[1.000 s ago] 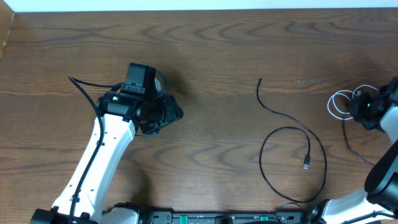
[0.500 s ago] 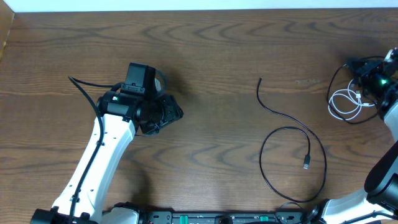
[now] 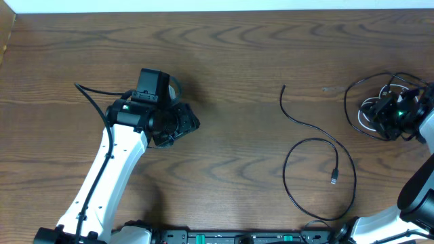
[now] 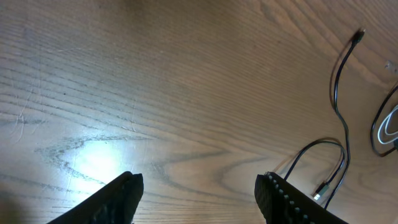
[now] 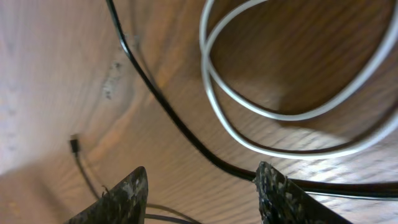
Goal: Untangle cables
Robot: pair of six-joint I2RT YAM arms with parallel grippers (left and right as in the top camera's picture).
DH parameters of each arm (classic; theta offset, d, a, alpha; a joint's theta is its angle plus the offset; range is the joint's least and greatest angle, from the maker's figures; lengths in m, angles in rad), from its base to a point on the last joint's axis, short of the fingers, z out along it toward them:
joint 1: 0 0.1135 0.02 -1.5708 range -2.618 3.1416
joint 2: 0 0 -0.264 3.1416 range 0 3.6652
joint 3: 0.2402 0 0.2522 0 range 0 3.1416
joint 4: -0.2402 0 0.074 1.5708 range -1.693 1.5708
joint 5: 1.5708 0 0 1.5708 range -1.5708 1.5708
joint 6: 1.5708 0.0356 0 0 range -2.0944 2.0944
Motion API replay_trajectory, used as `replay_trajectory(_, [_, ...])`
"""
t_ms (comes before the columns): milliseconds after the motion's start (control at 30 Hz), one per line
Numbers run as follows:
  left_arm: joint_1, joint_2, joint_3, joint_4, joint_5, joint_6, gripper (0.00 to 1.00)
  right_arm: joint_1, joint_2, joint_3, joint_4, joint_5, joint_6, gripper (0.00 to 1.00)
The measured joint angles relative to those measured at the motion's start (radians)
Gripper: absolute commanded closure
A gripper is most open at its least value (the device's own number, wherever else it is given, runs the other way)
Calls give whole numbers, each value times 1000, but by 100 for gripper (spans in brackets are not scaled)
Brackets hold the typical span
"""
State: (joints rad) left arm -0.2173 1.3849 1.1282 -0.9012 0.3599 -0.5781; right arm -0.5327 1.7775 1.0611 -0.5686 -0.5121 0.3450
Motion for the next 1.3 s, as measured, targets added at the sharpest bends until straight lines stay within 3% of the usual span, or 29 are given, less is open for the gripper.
replay_trajectory(400, [0,0,-2,-63,-165,31,37,131,-73,0,-211,58,-148,42])
replay_trajectory(533, [0,0,-6,-100,-245,37,37,225,-192,6,-396,101,-187,41])
replay_trajectory(733, [0,0,-6,-103,-275,37,37,423,-204,2,-542,154,-230,43])
replay_trajectory(1000, [0,0,-6,-112,-285,37,37,724,-204,-142,-434,266,-241,45])
replay_trajectory(1300, [0,0,-7,-111,-285,37,37,978,-204,-247,-313,293,-139,49])
